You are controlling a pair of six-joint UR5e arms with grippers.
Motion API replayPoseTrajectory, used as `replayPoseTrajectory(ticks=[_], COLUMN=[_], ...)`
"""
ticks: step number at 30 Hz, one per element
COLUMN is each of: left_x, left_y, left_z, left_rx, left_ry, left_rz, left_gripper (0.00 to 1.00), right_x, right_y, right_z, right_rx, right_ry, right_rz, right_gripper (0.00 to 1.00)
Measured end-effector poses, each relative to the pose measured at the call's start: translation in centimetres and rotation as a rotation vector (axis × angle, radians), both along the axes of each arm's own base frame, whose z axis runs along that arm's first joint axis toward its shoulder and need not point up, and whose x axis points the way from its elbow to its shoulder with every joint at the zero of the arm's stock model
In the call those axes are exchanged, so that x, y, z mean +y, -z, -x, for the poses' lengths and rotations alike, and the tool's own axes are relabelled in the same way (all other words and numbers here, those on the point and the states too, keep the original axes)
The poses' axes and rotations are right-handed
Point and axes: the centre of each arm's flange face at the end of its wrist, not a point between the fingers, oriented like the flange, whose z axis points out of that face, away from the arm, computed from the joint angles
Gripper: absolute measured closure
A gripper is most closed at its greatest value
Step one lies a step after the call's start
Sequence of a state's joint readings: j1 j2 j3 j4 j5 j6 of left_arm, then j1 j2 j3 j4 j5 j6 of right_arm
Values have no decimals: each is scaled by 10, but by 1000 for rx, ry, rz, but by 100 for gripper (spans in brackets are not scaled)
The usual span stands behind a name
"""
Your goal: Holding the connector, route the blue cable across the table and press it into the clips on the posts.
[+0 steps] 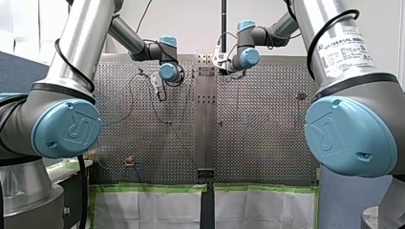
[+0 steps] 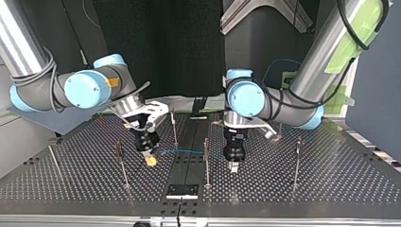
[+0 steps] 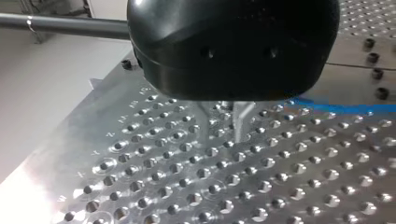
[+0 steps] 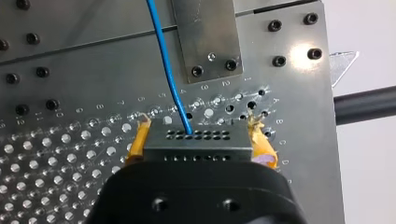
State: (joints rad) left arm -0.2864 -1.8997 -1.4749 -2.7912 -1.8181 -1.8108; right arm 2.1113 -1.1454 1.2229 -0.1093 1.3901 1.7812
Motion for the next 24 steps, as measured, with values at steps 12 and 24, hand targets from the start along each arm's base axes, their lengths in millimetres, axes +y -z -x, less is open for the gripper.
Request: replayPoseTrajectory(ticks=[12,24], left_x=[-6,-6], left_y=[7,-6], left_z=[17,60], left_rx=[91,79], left_ry=[9,42], left_rz=[-56,-27], left_gripper=[0,0], right_x=[-3,-9], right_y=[1,2], right_z=[4,11], right_rx=[5,12], right_ry=[7,22], right_rz=[-4,-9], right_gripper=[100,100])
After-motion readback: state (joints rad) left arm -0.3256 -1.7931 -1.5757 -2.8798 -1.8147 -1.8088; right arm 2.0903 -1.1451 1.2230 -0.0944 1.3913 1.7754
